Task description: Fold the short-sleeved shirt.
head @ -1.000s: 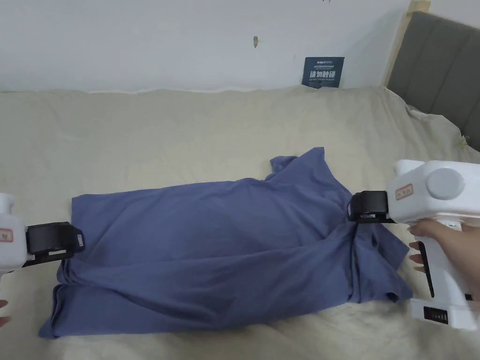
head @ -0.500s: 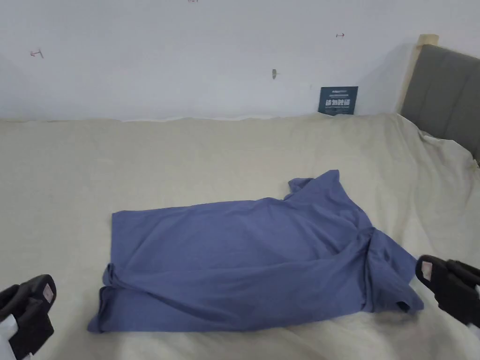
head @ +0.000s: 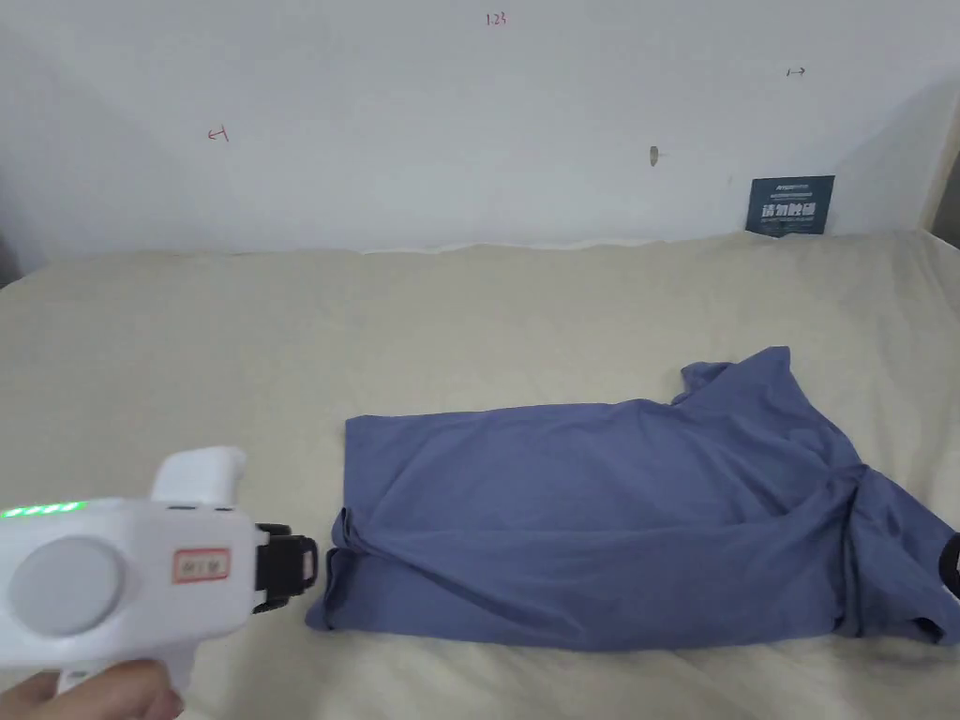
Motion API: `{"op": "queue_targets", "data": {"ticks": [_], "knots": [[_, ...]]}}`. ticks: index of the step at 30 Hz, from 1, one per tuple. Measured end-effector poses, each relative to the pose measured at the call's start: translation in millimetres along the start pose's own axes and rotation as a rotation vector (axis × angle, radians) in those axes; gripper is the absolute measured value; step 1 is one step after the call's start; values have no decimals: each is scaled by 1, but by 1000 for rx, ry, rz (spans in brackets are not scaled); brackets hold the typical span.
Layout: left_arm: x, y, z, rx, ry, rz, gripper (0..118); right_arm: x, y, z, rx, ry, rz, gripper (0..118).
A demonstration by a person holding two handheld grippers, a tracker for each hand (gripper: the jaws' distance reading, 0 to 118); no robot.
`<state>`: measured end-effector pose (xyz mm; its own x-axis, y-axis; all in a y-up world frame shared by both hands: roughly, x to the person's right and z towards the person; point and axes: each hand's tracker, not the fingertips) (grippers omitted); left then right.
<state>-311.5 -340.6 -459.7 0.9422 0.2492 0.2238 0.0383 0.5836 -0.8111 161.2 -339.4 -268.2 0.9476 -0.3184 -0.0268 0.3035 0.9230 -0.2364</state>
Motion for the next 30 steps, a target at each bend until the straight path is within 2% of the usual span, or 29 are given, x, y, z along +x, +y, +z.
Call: {"op": "queue_targets", "data": {"ticks": [3, 6, 7, 8, 9, 10, 14, 18, 22, 25, 27, 28, 29, 30], "knots": [[-10, 26, -47, -83, 134, -100, 0, -1, -6, -4, -37, 36, -2, 0], [-27, 45, -81, -161, 92, 14, 1, -4, -11, -12, -82, 34, 28, 0], [-31, 50, -92, -194, 85, 17, 20, -2, -16, -11, -90, 34, 37, 0], [-32, 53, -98, -215, 85, 13, 76, -2, -18, -13, -101, 37, 44, 0], [-35, 56, -109, -227, 88, 0, 111, -1, -19, -16, -115, 42, 50, 0], [-37, 57, -118, -243, 92, 3, 118, -1, -20, -19, -127, 47, 51, 0], [-41, 58, -140, -281, 96, 105, 118, -1, -27, -31, -164, 57, 43, 0], [-38, 48, -162, -427, 79, 119, 118, 1, -32, -41, -184, 62, 23, 0], [-23, 41, -168, -439, 156, -26, 118, 1, -36, -46, -189, 88, -26, 0], [-26, 41, -163, -428, 154, 3, 116, 2, -40, -49, -203, 96, -42, 0], [-25, 43, -155, -396, 201, 34, 98, 3, -43, -50, -211, 95, -37, 0], [-28, 43, -150, -392, 230, 26, 85, 3, -44, -49, -213, 95, -35, 0], [-29, 43, -145, -390, 246, 17, 67, 4, -44, -49, -216, 98, -36, 0], [-30, 44, -141, -389, 217, 13, 53, 4, -44, -49, -219, 101, -38, 0]]}}
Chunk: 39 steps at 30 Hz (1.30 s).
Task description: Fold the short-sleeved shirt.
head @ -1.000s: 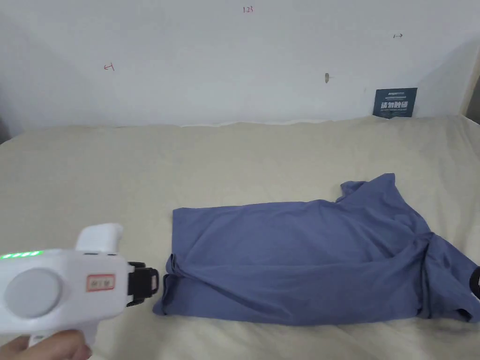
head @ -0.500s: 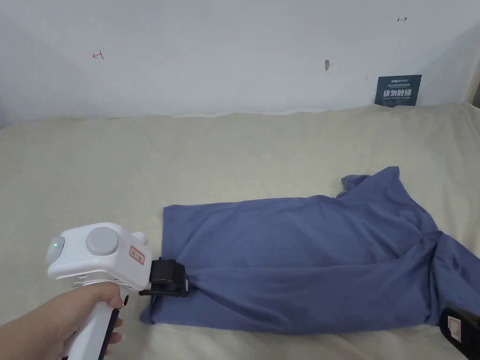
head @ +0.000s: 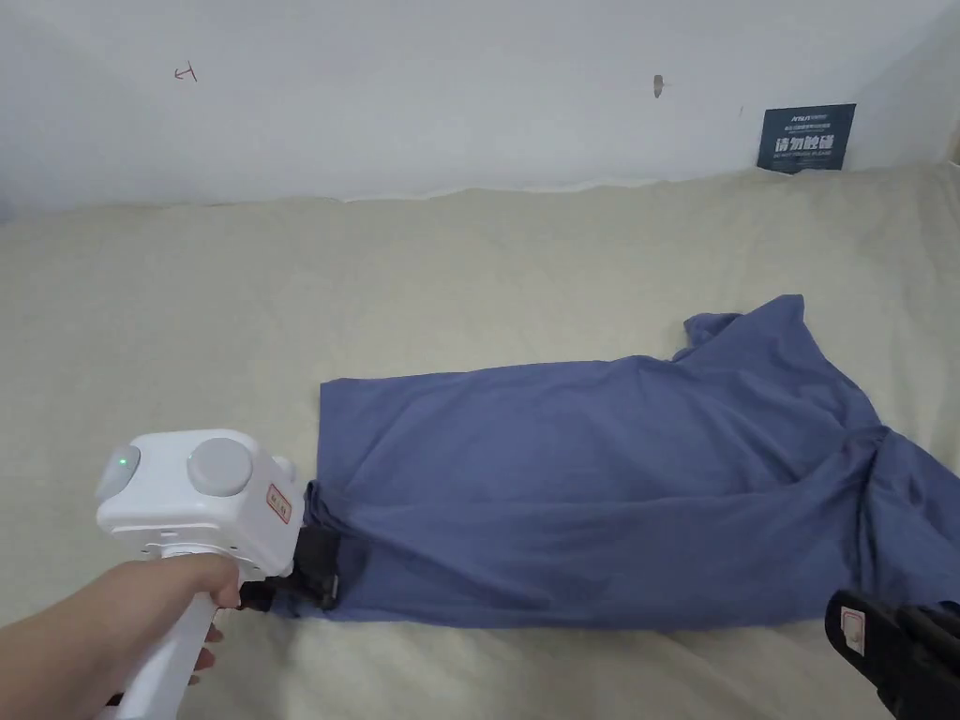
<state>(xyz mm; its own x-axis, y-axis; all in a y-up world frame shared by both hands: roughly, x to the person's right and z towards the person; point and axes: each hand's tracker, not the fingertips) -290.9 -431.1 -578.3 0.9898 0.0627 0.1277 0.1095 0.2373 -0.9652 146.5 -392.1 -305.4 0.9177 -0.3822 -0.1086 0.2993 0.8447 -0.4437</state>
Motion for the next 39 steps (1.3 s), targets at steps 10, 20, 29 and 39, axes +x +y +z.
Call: {"op": "queue_targets", "data": {"ticks": [10, 20, 29, 39], "knots": [[17, -6, 9, 53, -46, -90, 14, 24, 23, 16, 33, -26, -26, 0], [15, -1, 26, 80, -87, -98, 15, 133, 132, -61, -497, -300, -11, 109], [18, -12, 23, 58, -89, -67, 14, 164, 119, -126, -705, -327, -185, 110], [13, -14, 17, 36, -97, -58, 15, 181, 97, -136, -801, -285, -190, 4]]}}
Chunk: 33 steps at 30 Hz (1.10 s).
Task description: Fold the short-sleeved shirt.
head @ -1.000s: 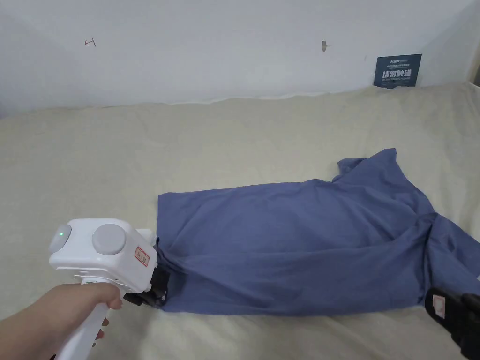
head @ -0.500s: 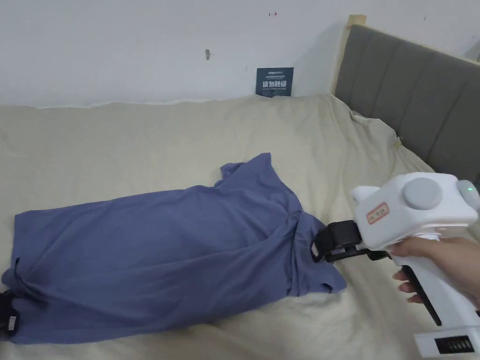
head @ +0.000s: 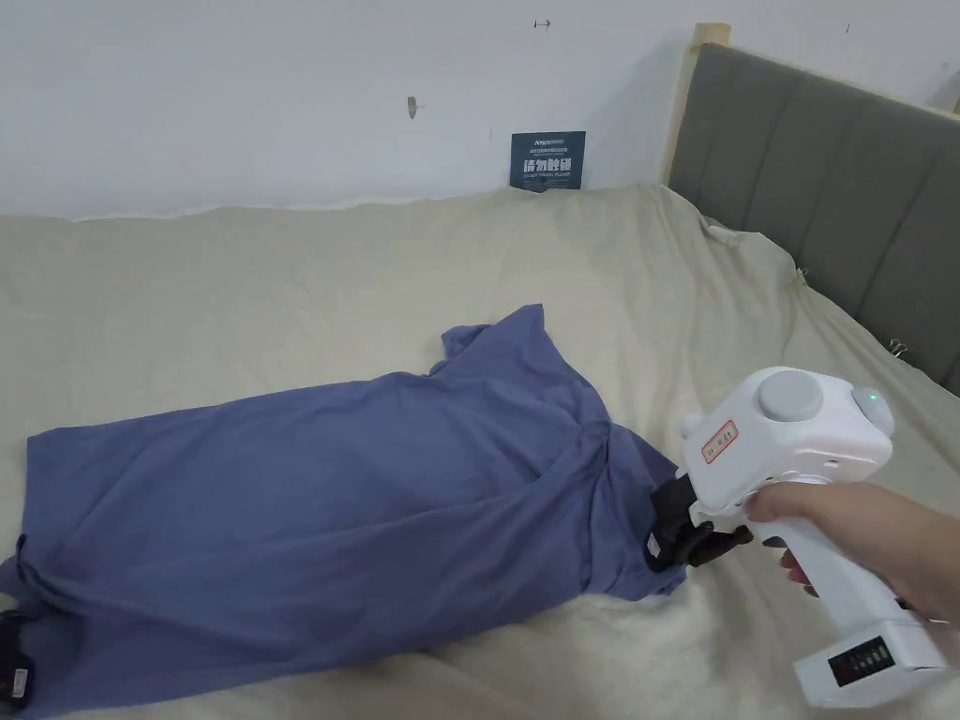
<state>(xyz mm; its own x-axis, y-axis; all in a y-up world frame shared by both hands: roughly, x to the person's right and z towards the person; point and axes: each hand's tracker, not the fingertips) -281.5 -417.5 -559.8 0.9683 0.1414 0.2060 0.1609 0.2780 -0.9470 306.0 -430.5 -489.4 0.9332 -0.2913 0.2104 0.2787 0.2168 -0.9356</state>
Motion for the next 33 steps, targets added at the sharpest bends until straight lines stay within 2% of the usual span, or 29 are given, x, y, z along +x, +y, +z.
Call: {"op": "queue_targets", "data": {"ticks": [5, 8, 10, 15, 20, 24, 28, 31, 33], "knots": [[-3, 1, 9, 12, -15, 13, 15, 5, 0, 34, 59, -49, 18, 4], [-6, 3, 17, 25, -14, 24, 15, 5, -2, 55, 65, -162, 80, 4], [-7, 3, 23, 40, -21, 39, 15, 7, -2, 65, 62, -200, 110, 4], [-6, 2, 48, 66, -19, 17, 15, 7, -14, 101, 89, -125, 118, 4], [-7, -13, 79, 57, -21, -34, 15, 1, -42, 135, 76, -118, 148, 4], [-8, -48, 97, 31, -53, -18, 15, 4, -77, 144, 41, -110, 145, 4], [-11, -86, 82, -17, -97, -6, 15, 18, -111, 124, 8, -122, 148, 4], [-13, -104, 50, -35, -67, -18, 15, 34, -127, 84, -8, -95, 97, 4], [-19, -112, 29, -48, -65, 28, 15, 45, -135, 56, -36, -121, 62, 4]]}}
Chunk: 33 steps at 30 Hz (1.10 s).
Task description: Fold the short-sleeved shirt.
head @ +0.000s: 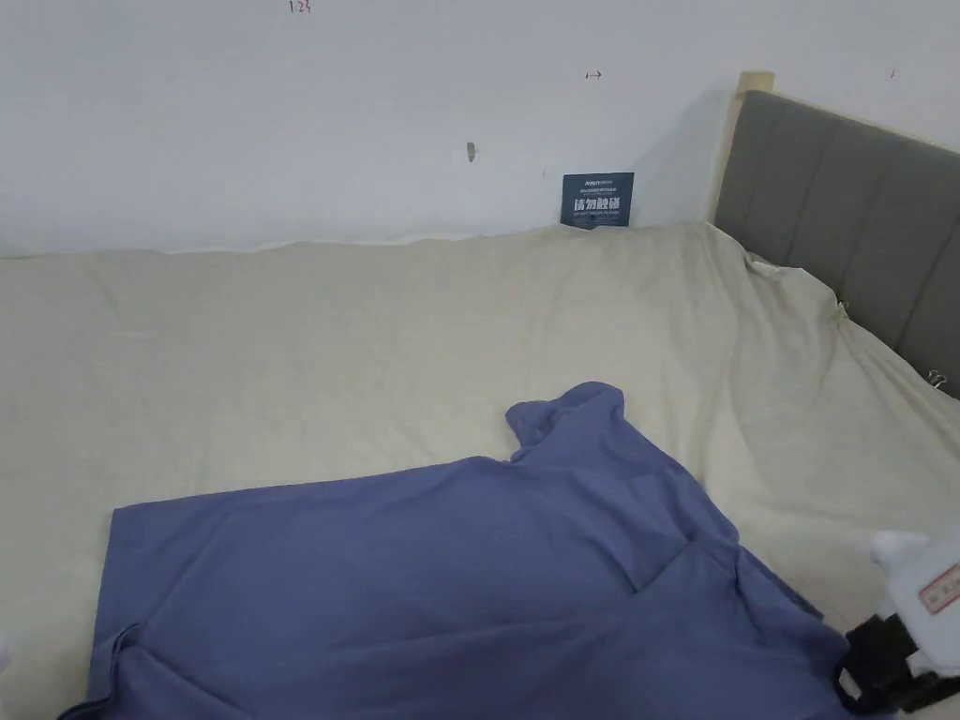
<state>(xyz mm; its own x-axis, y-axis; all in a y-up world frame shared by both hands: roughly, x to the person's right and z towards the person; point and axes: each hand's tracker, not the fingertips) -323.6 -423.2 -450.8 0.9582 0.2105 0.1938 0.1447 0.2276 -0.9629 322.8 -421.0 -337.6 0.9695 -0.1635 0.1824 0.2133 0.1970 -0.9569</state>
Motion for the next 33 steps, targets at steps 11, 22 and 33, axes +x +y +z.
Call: {"op": "queue_targets", "data": {"ticks": [11, 22, 33], "knots": [[-40, -34, 46, 135, 134, 100, 99, 24, -24, 46, 169, -58, -119, 109], [42, -56, 136, 792, 74, -113, 0, -120, -54, 117, 875, 192, 100, 3], [19, 79, 105, 648, -31, 3, 0, -156, -7, 92, 948, 257, 200, 1]]}}
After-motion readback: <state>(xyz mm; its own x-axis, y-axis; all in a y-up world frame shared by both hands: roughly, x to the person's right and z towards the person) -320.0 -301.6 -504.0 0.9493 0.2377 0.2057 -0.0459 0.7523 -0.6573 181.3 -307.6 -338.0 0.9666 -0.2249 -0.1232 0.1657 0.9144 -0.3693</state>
